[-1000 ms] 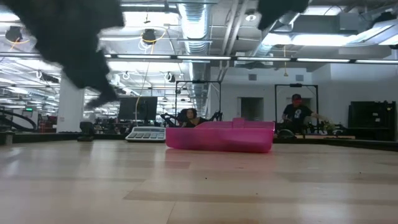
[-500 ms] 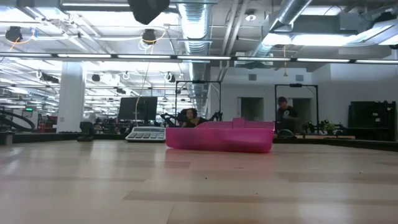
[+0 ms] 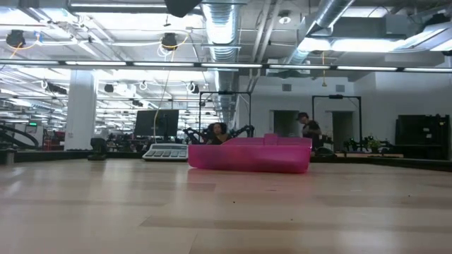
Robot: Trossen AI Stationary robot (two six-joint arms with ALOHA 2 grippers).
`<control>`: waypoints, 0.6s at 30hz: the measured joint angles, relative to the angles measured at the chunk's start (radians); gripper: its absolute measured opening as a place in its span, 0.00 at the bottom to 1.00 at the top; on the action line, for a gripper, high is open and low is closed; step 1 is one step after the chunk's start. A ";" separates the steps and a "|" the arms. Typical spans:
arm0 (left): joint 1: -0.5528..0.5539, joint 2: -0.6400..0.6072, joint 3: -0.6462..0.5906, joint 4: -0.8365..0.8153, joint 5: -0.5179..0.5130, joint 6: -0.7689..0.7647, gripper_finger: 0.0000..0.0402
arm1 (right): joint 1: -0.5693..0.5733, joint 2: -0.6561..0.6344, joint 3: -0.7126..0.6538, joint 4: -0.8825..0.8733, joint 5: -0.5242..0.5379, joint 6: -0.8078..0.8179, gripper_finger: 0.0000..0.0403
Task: Pack school essentials
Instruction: Put the eraser into the supply box
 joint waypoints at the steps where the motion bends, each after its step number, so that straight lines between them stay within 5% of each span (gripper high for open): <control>1: 0.002 0.000 0.000 0.002 0.000 -0.001 0.11 | -0.004 0.000 0.000 0.003 0.000 -0.006 0.56; 12: 0.028 0.000 0.000 0.045 0.026 -0.017 0.11 | -0.019 0.000 0.001 0.054 -0.002 -0.062 0.52; 18: 0.028 0.000 0.000 0.074 0.031 -0.019 0.11 | -0.019 0.001 0.001 0.045 -0.004 -0.058 0.39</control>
